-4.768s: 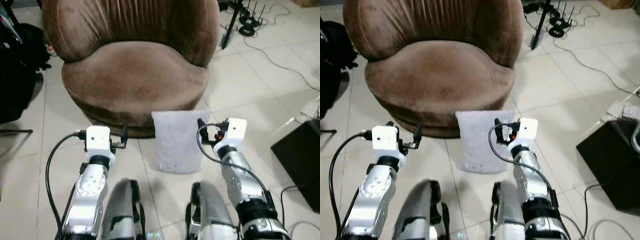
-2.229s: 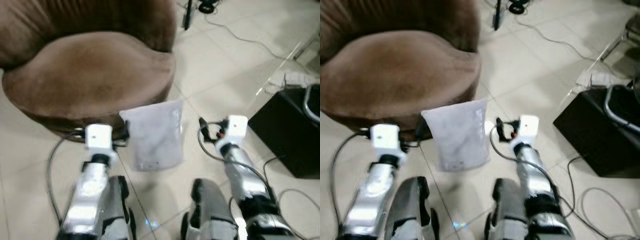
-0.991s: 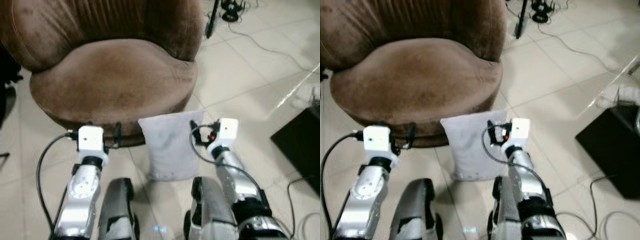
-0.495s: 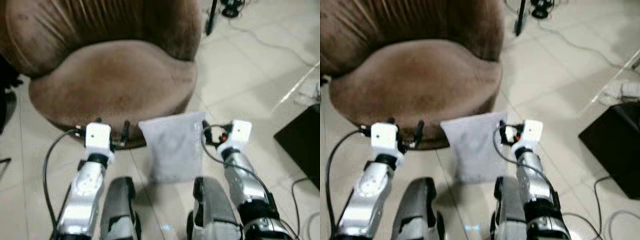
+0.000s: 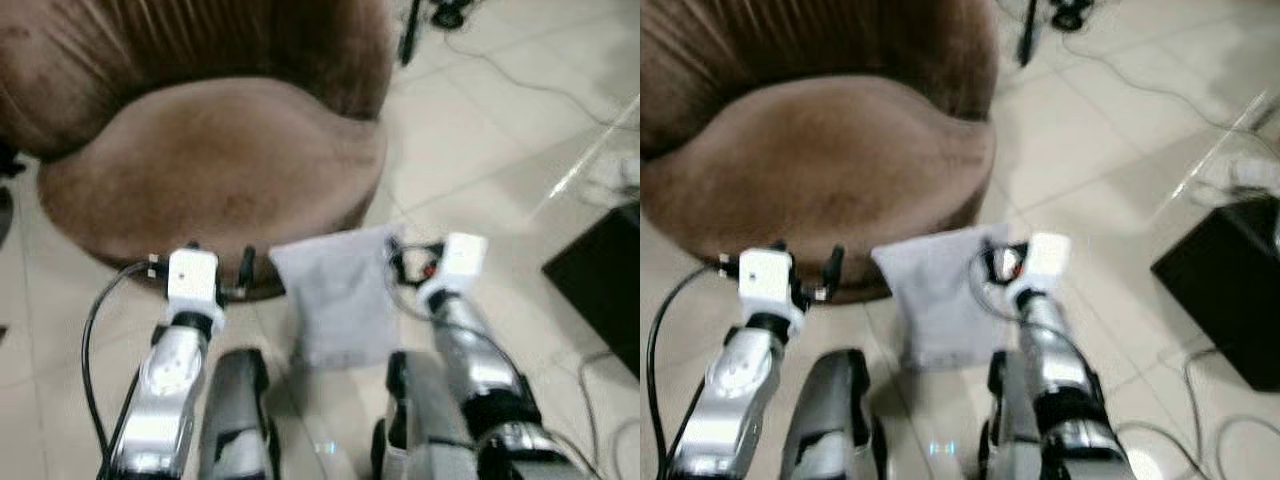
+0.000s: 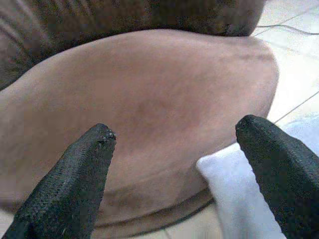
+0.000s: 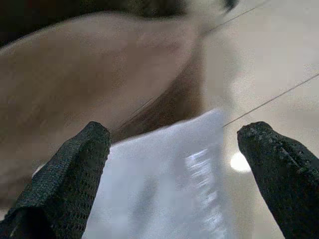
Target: Move the pillow to the sofa from floor
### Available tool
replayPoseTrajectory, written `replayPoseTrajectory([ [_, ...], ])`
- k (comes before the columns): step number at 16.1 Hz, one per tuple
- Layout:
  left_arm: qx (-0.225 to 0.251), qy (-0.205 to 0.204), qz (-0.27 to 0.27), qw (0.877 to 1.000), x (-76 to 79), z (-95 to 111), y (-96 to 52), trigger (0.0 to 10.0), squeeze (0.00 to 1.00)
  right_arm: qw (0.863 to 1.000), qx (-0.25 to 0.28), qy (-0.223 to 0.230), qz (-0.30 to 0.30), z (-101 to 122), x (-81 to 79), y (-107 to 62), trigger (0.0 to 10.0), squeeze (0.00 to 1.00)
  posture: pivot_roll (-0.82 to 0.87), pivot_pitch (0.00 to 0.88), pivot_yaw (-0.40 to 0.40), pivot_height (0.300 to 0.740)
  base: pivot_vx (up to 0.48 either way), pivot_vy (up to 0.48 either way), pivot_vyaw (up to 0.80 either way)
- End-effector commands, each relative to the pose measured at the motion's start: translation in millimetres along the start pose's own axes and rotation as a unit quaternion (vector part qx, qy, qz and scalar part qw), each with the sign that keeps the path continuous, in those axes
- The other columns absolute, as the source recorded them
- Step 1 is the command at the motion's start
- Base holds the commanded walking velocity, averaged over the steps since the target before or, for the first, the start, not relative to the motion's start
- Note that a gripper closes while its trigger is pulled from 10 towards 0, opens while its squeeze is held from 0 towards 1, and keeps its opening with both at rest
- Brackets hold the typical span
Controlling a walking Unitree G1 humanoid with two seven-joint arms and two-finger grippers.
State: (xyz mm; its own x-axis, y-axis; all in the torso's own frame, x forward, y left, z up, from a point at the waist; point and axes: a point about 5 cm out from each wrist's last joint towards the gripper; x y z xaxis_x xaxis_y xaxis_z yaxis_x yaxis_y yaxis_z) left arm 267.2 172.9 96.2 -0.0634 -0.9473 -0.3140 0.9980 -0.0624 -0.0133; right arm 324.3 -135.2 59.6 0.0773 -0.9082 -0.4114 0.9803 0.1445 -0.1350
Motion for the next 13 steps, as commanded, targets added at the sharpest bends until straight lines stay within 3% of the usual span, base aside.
replayPoseTrajectory([
  [1,-0.018,0.009,-0.005,1.0,0.1,-8,-3.7,10.0,0.0,1.0,-0.012,-0.013,-0.002,-2,2.9,0.8,10.0,0.0,0.09,0.253,0.027,0.563,0.0,0.0,0.0],
  [2,-0.017,0.026,-0.012,0.999,-1.3,-7,-4.3,10.0,0.0,1.0,-0.005,0.007,0.02,0,-0.5,2.6,10.0,0.0,0.09,0.274,0.029,0.563,0.0,0.0,0.0],
  [3,-0.022,0.034,-0.017,0.999,-1.6,-8,-4.2,10.0,0.0,1.0,-0.005,0.005,0.022,1,-0.8,3.7,10.0,0.72,0.09,0.288,0.028,0.563,0.0,0.0,0.0],
  [4,-0.023,0.037,-0.023,0.999,-4.3,-8,-3.0,10.0,0.0,0.999,-0.013,0.013,0.036,4,-2.7,8.0,10.0,1.0,0.1,0.319,0.025,0.563,0.0,0.0,0.0],
  [10,0.053,0.073,-0.077,0.993,-18.0,24,-10.6,10.0,0.0,0.999,-0.046,-0.003,0.012,17,-4.1,27.9,10.0,1.0,0.18,0.409,0.023,0.563,0.0,0.0,0.0],
  [11,0.082,0.044,-0.114,0.989,-17.6,39,-17.6,10.0,0.0,0.999,-0.042,0.009,-0.008,25,-3.1,33.0,10.0,1.0,0.2,0.414,0.026,0.563,0.0,0.0,0.0],
  [13,0.085,0.039,-0.141,0.986,-11.0,43,-21.6,10.0,0.0,0.999,-0.034,0.031,-0.019,29,-2.0,34.8,10.0,1.0,0.21,0.4,0.023,0.563,0.0,0.0,0.0],
])
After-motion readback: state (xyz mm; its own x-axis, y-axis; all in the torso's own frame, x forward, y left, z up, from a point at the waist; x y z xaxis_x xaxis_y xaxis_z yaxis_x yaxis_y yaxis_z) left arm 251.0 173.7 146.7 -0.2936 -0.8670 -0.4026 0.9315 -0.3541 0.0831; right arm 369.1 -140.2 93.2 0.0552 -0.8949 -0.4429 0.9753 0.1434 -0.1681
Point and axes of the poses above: a point about 5 cm out from each wrist's last joint towards the gripper, its own y axis pointing out of the wrist towards the gripper, its own z axis along the axis of the wrist's last joint, x = y × z, and after that the axes turned 11 degrees about y, right-handed
